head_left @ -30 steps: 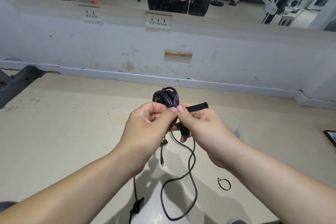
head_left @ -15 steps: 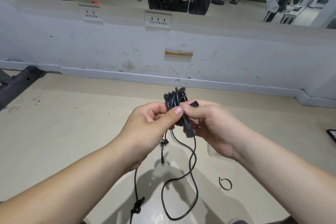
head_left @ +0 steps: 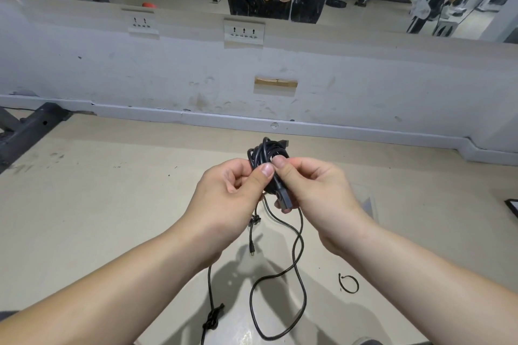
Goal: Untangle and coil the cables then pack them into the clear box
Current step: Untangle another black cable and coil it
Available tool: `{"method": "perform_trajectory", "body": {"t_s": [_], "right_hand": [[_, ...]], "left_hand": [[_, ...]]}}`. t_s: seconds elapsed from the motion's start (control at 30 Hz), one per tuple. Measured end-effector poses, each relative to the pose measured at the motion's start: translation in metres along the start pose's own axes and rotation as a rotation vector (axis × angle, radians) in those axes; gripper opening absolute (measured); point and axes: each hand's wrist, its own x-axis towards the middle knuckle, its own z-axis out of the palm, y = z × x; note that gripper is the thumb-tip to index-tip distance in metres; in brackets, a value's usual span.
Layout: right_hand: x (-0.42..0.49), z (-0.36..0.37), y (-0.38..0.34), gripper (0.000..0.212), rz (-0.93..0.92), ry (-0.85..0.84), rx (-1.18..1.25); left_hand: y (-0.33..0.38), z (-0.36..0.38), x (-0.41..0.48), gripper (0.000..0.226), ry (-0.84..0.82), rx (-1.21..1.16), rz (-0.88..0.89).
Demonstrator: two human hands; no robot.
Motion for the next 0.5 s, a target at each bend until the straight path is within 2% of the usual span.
{"method": "perform_trajectory", "body": {"t_s": [0.17, 0.37, 0.5], "right_hand": [[-0.003, 0.0, -0.004, 0.034, 0.054, -0.103, -0.042], [-0.009, -0.001, -0.006, 0.026, 0.215, -0.191, 0.089], [-0.009, -0.002, -0.007, 0.027, 0.244, -0.207, 0.141]], "left_hand": [[-0.002, -0.002, 0.003, 0.039, -0.017, -0.021, 0.001], [-0.002, -0.007, 0.007, 0.034, -0.018, -0.028, -0.023], [-0.001, -0.01, 0.01, 0.06, 0.025, -0.093, -0.103]]}}
